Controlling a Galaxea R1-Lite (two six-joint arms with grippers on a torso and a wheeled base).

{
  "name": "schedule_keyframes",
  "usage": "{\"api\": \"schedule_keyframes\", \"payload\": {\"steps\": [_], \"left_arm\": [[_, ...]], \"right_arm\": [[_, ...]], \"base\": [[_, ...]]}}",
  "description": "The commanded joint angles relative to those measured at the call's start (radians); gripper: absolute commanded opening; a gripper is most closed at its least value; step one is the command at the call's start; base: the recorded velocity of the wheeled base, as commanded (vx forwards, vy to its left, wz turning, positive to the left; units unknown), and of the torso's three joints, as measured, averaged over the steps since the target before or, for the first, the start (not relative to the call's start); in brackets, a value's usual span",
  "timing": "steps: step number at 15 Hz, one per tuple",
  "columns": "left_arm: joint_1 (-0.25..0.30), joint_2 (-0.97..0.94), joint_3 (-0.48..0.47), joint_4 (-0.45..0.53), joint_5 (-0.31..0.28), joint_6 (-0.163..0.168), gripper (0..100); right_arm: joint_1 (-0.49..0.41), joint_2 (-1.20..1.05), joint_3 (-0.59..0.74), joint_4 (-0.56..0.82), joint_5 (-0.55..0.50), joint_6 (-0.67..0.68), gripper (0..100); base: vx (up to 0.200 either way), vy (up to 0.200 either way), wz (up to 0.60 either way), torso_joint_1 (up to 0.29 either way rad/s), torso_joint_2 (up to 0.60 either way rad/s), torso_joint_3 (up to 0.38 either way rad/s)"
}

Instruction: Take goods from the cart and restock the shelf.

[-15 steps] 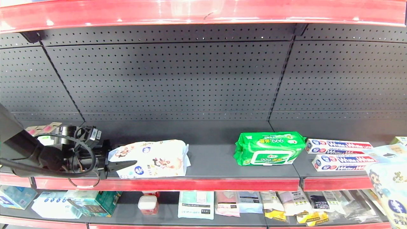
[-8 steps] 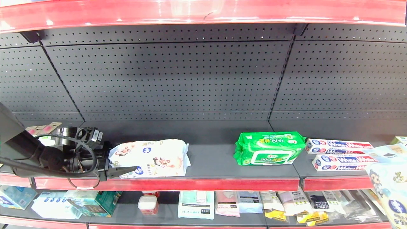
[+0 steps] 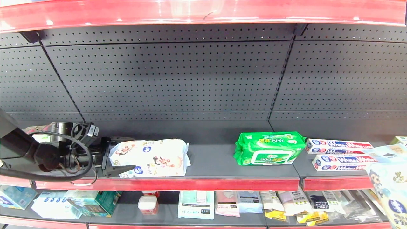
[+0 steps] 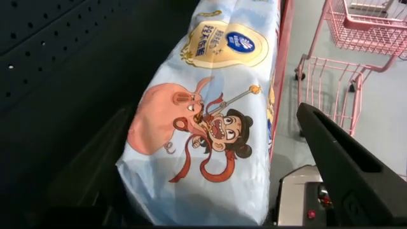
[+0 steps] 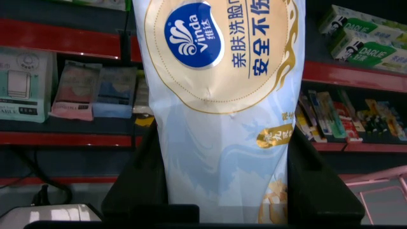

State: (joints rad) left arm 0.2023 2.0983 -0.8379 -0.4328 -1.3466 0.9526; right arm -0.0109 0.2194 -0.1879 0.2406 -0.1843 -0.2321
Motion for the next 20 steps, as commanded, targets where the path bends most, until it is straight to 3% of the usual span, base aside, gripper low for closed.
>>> {"api": "schedule_keyframes", "payload": {"steps": [1, 8, 13, 17, 20], "left_arm": [[0.017, -0.061, -0.001, -0.004, 0.0, -0.006, 100], [0.042, -0.221, 0.013, -0.003, -0.002, -0.017, 100], [0.18, -0.287, 0.014, -0.021, 0.063, -0.02, 100], [0.186, -0.282, -0.03, -0.092, 0.073, -0.031, 100], [0.17, -0.284, -0.041, -0.173, 0.089, -0.097, 100]], "right_arm": [[0.0, 0.003, -0.001, 0.0, 0.0, 0.0, 0], [0.0, -0.003, -0.002, -0.001, 0.002, 0.002, 0], [0.006, -0.012, -0.002, -0.003, 0.019, 0.008, 0], [0.008, -0.015, 0.001, -0.003, 0.026, 0.031, 0], [0.009, -0.015, -0.001, -0.006, 0.043, 0.037, 0]], "base": [[0.0, 0.0, 0.0, 0.0, 0.0, 0.0], [0.0, 0.0, 0.0, 0.0, 0.0, 0.0], [0.0, 0.0, 0.0, 0.0, 0.0, 0.0], [0.0, 0.0, 0.0, 0.0, 0.0, 0.0], [0.0, 0.0, 0.0, 0.0, 0.0, 0.0]]}}
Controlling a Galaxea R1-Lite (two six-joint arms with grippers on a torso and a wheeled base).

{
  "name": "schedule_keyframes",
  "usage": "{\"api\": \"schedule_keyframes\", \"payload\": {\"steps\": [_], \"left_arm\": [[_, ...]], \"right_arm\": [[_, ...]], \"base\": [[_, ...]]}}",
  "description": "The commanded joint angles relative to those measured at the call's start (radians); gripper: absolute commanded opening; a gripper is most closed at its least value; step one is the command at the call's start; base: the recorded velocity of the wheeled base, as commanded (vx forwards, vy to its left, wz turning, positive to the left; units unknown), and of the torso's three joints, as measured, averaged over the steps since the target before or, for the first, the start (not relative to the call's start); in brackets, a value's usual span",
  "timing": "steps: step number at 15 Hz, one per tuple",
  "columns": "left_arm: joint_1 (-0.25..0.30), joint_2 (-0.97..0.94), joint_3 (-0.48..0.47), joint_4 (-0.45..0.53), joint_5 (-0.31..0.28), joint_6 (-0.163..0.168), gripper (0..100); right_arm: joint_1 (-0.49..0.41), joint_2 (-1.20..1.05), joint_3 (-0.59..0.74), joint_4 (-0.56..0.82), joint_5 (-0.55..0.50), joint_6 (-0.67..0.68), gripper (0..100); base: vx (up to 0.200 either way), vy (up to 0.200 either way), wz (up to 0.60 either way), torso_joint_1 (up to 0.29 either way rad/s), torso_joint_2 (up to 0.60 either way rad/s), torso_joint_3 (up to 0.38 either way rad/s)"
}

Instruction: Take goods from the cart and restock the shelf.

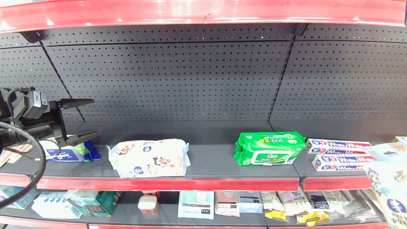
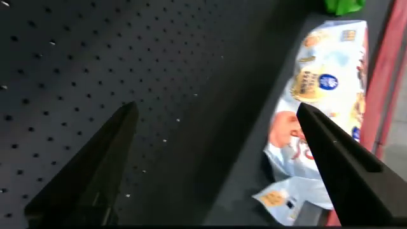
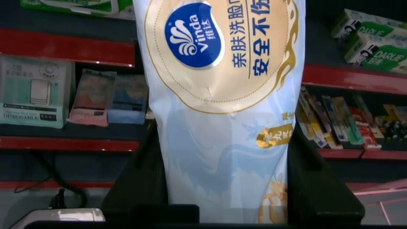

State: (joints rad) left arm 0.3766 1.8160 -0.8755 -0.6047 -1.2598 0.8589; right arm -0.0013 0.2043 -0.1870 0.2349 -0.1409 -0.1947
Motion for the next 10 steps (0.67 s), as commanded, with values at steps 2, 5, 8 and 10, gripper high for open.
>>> {"api": "schedule_keyframes", "payload": {"steps": [2, 5, 8, 10], "left_arm": [[-0.008, -0.04, 0.053, -0.01, 0.013, -0.216, 100], [-0.03, -0.072, 0.092, -0.014, 0.013, -0.409, 100], [-0.048, -0.089, 0.104, -0.014, 0.023, -0.528, 100], [-0.047, -0.096, 0.104, -0.012, 0.043, -0.538, 100]], "right_arm": [[0.001, 0.011, -0.008, -0.005, 0.01, 0.0, 0], [0.0, 0.001, -0.012, 0.001, 0.009, -0.002, 0], [0.0, 0.011, -0.022, 0.001, 0.009, -0.006, 0], [0.0, 0.009, -0.026, 0.001, 0.007, -0.006, 0]], "base": [[0.0, 0.0, 0.0, 0.0, 0.0, 0.0], [0.0, 0.0, 0.0, 0.0, 0.0, 0.0], [0.0, 0.0, 0.0, 0.0, 0.0, 0.0], [0.0, 0.0, 0.0, 0.0, 0.0, 0.0]]}}
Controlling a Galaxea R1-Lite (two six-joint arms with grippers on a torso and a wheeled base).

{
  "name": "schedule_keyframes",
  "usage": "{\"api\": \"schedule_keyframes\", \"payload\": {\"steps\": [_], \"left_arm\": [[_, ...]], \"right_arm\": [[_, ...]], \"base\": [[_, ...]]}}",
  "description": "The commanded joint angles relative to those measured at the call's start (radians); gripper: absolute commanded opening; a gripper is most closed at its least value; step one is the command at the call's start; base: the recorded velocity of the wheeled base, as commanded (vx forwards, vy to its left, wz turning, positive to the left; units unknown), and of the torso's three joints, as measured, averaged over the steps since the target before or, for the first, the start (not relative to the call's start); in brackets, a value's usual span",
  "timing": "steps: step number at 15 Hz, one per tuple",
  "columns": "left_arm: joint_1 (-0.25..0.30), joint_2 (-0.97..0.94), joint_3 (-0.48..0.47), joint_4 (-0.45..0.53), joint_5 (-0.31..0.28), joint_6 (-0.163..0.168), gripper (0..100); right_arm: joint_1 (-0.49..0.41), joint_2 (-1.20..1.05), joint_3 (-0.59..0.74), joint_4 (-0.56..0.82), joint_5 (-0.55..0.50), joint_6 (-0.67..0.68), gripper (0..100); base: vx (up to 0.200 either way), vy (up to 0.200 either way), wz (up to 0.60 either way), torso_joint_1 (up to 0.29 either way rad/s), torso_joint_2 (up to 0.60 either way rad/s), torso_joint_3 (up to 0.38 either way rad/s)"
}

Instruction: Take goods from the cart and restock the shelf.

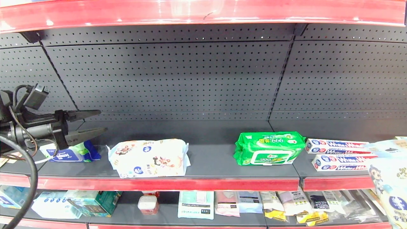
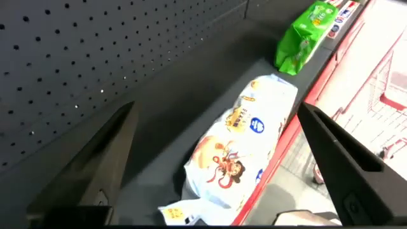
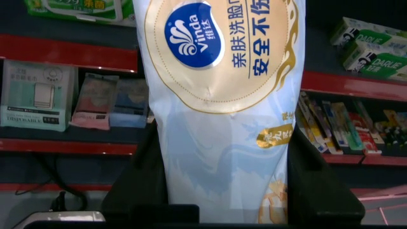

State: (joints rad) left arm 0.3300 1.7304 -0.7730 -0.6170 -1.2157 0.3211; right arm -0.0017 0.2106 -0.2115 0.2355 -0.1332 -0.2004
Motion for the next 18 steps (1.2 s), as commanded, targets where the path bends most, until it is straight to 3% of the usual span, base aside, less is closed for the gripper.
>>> {"api": "schedule_keyframes", "payload": {"steps": [1, 2, 9, 11, 12, 14, 16, 17, 18], "left_arm": [[-0.002, -0.015, -0.003, -0.001, 0.053, -0.008, 100], [-0.003, -0.019, -0.003, -0.003, 0.081, -0.01, 100], [-0.017, -0.04, 0.006, -0.003, 0.094, -0.008, 100], [-0.017, -0.038, 0.009, -0.021, 0.168, -0.01, 100], [-0.017, -0.037, 0.04, -0.058, 0.223, -0.01, 100], [-0.016, -0.038, 0.13, -0.148, 0.268, -0.011, 100], [-0.016, -0.035, 0.196, -0.224, 0.34, -0.05, 100], [-0.02, -0.031, 0.199, -0.248, 0.418, -0.073, 100], [-0.026, -0.028, 0.201, -0.27, 0.539, -0.091, 100]], "right_arm": [[0.0, 0.0, -0.003, 0.002, 0.0, -0.001, 0], [0.0, 0.0, -0.003, 0.002, 0.0, -0.001, 0], [-0.001, -0.007, -0.009, -0.002, 0.0, 0.003, 0], [-0.001, -0.008, -0.016, 0.002, 0.0, 0.003, 0], [-0.001, -0.008, -0.017, 0.001, 0.0, 0.003, 0], [-0.001, -0.011, -0.017, 0.002, -0.002, 0.003, 0], [-0.001, -0.011, -0.02, 0.001, -0.002, 0.003, 0], [-0.001, -0.011, -0.02, 0.001, -0.002, 0.003, 0], [-0.001, -0.013, -0.02, 0.001, -0.003, 0.003, 0]], "base": [[0.0, 0.0, 0.0, 0.0, 0.0, 0.0], [0.0, 0.0, 0.0, 0.0, 0.0, 0.0], [0.0, 0.0, 0.0, 0.0, 0.0, 0.0], [0.0, 0.0, 0.0, 0.0, 0.0, 0.0], [0.0, 0.0, 0.0, 0.0, 0.0, 0.0], [0.0, 0.0, 0.0, 0.0, 0.0, 0.0], [0.0, 0.0, 0.0, 0.0, 0.0, 0.0], [0.0, 0.0, 0.0, 0.0, 0.0, 0.0], [0.0, 0.0, 0.0, 0.0, 0.0, 0.0]]}}
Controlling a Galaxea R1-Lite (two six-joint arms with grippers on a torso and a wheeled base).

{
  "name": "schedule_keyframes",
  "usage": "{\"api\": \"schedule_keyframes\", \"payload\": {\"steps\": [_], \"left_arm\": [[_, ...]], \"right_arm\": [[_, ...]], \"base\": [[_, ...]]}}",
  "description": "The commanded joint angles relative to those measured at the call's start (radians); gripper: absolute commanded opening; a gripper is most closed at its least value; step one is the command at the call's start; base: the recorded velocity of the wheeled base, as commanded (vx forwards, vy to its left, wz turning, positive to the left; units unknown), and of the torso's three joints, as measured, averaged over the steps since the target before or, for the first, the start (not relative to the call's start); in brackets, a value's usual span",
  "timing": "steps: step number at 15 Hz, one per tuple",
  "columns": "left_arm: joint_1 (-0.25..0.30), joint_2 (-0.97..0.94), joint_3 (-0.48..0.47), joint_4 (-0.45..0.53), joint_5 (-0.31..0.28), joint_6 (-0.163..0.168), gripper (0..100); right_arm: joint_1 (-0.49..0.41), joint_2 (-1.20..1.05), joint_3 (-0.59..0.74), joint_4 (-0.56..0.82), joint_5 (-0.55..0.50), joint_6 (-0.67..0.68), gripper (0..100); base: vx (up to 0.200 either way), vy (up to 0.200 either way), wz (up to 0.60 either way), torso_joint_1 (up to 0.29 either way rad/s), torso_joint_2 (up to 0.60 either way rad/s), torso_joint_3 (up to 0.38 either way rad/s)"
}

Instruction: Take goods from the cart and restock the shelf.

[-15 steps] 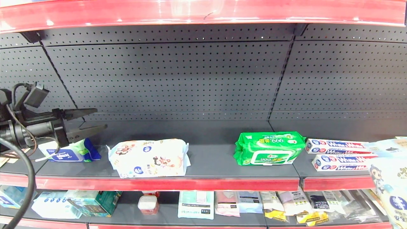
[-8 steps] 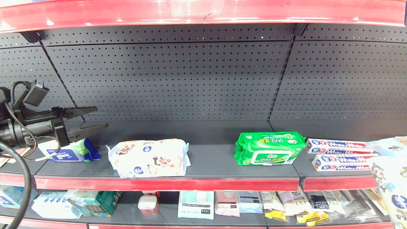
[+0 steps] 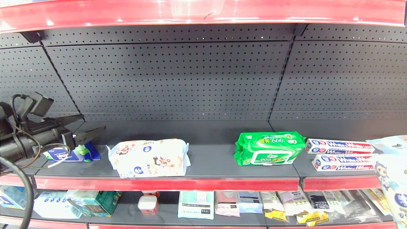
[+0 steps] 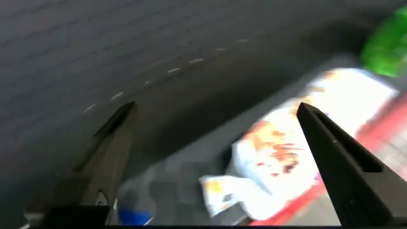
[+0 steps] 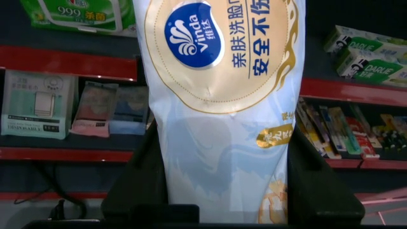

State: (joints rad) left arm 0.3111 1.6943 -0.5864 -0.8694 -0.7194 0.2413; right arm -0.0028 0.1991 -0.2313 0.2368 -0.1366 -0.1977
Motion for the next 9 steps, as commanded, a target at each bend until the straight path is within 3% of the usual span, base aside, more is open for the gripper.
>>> {"api": "schedule_keyframes", "payload": {"steps": [1, 2, 4, 5, 6, 7, 9], "left_arm": [[-0.017, 0.005, 0.014, -0.04, 0.169, -0.04, 100], [-0.033, 0.001, 0.016, -0.065, 0.324, -0.079, 100], [-0.104, -0.013, 0.03, -0.096, 0.699, -0.158, 100], [-0.152, -0.048, 0.059, -0.106, 0.799, -0.221, 100], [-0.184, -0.096, 0.092, -0.103, 0.784, -0.273, 100], [-0.224, -0.186, 0.2, -0.099, 0.724, -0.284, 100], [-0.285, -0.337, 0.356, -0.102, 0.676, -0.24, 100]], "right_arm": [[0.0, -0.001, 0.0, 0.001, 0.0, 0.0, 0], [0.0, -0.003, 0.0, 0.001, 0.0, 0.0, 0], [0.0, -0.001, 0.001, 0.001, 0.003, 0.0, 0], [0.0, -0.001, 0.001, 0.001, 0.006, 0.0, 0], [0.0, -0.001, 0.003, 0.002, 0.008, 0.0, 0], [0.003, 0.0, 0.007, 0.002, 0.011, -0.002, 0], [0.003, 0.043, -0.006, -0.008, 0.043, -0.002, 0]], "base": [[0.0, 0.0, 0.0, 0.0, 0.0, 0.0], [0.0, 0.0, 0.0, 0.0, 0.0, 0.0], [0.0, 0.0, 0.0, 0.0, 0.0, 0.0], [0.0, 0.0, 0.0, 0.0, 0.0, 0.0], [0.0, 0.0, 0.0, 0.0, 0.0, 0.0], [0.0, 0.0, 0.0, 0.0, 0.0, 0.0], [0.0, 0.0, 0.0, 0.0, 0.0, 0.0]]}}
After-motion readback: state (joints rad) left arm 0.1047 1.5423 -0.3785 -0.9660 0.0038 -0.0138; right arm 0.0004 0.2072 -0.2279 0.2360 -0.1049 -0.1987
